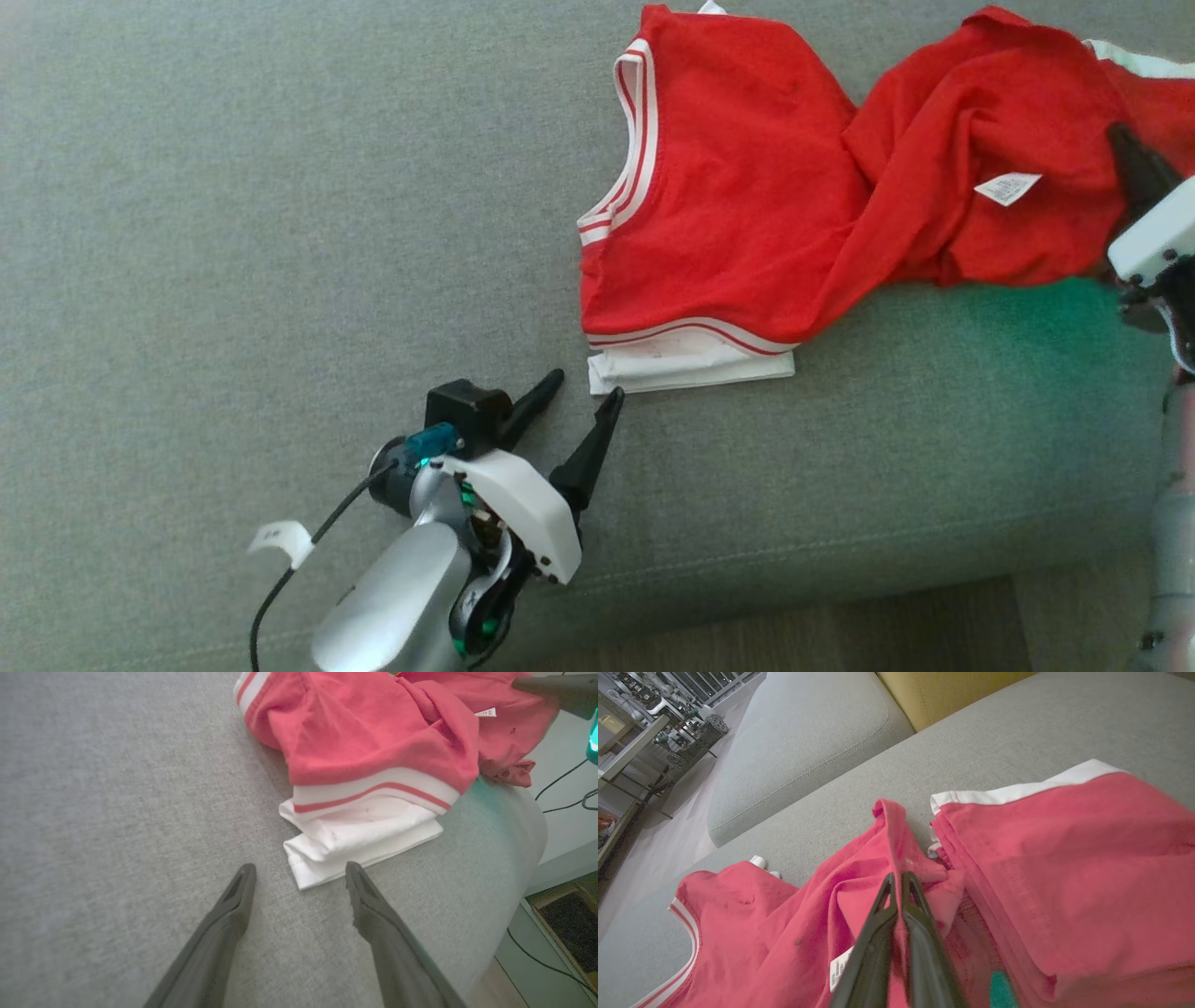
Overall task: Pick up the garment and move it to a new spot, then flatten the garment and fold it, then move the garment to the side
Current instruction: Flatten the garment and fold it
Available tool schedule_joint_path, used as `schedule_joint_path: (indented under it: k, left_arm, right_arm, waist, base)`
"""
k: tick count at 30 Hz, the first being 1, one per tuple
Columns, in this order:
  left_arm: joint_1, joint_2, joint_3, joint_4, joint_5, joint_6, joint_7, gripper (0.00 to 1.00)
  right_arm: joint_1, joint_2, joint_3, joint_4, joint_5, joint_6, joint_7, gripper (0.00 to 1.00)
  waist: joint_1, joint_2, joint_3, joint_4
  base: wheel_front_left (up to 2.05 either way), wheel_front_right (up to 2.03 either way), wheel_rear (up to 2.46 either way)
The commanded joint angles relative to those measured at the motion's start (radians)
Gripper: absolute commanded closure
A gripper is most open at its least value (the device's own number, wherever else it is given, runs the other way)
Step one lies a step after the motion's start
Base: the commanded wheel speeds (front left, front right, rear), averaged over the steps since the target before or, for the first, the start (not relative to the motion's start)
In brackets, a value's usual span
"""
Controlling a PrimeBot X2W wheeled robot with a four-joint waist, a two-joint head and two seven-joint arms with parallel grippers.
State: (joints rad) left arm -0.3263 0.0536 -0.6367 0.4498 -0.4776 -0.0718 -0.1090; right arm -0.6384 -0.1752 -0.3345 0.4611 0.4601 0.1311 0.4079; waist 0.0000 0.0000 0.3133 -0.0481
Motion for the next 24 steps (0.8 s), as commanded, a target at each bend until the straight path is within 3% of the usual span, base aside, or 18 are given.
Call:
schedule_joint_path:
  k: [1, 9, 10, 11, 14, 16, 21, 24]
  left_arm:
    - [-0.038, -0.002, 0.012, 0.013, 0.001, 0.003, -0.024, 0.00]
    - [-0.099, -0.003, -0.076, 0.137, -0.042, 0.013, -0.042, 0.00]
    - [-0.111, -0.003, -0.111, 0.154, -0.068, 0.005, -0.037, 0.54]
    - [-0.116, -0.003, -0.129, 0.163, -0.080, 0.000, -0.033, 1.00]
    - [-0.123, -0.003, -0.192, 0.177, -0.115, -0.029, -0.021, 1.00]
    - [-0.108, -0.003, -0.190, 0.134, -0.211, -0.045, -0.053, 1.00]
    - [-0.071, 0.003, -0.108, -0.189, -0.655, -0.058, -0.099, 1.00]
    - [-0.082, 0.072, 0.005, -0.375, -0.836, -0.058, -0.115, 1.00]
  right_arm:
    - [0.007, 0.008, 0.005, -0.058, 0.003, 0.000, 0.014, 1.00]
    - [0.036, 0.035, -0.014, -0.123, -0.008, 0.000, 0.055, 1.00]
    - [0.040, 0.038, -0.020, -0.138, -0.013, 0.000, 0.064, 1.00]
    - [0.042, 0.039, -0.022, -0.144, -0.015, 0.000, 0.068, 1.00]
    - [0.051, 0.042, -0.027, -0.157, -0.019, 0.000, 0.077, 1.00]
    - [0.059, 0.047, -0.031, -0.160, -0.016, 0.000, 0.081, 1.00]
    - [0.081, 0.054, -0.059, -0.165, 0.018, 0.000, 0.079, 1.00]
    - [0.090, 0.059, -0.076, -0.175, 0.062, 0.000, 0.083, 1.00]
  waist:
    - [0.0000, 0.0000, -0.001, -0.003]
    - [0.0000, 0.0000, 0.000, -0.008]
    - [0.0000, 0.0000, -0.002, -0.008]
    - [0.0000, 0.0000, -0.005, -0.007]
    - [0.0000, 0.0000, -0.022, -0.005]
    - [0.0000, 0.0000, -0.037, -0.005]
    - [0.0000, 0.0000, -0.081, 0.008]
    - [0.0000, 0.0000, -0.109, 0.017]
  base:
    - [0.00, 0.00, 0.00]
    - [0.00, 0.00, 0.00]
    - [0.00, 0.00, 0.00]
    - [0.00, 0.00, 0.00]
    - [0.00, 0.00, 0.00]
    - [0.00, 0.00, 0.00]
    - [0.00, 0.00, 0.00]
    - [0.00, 0.00, 0.00]
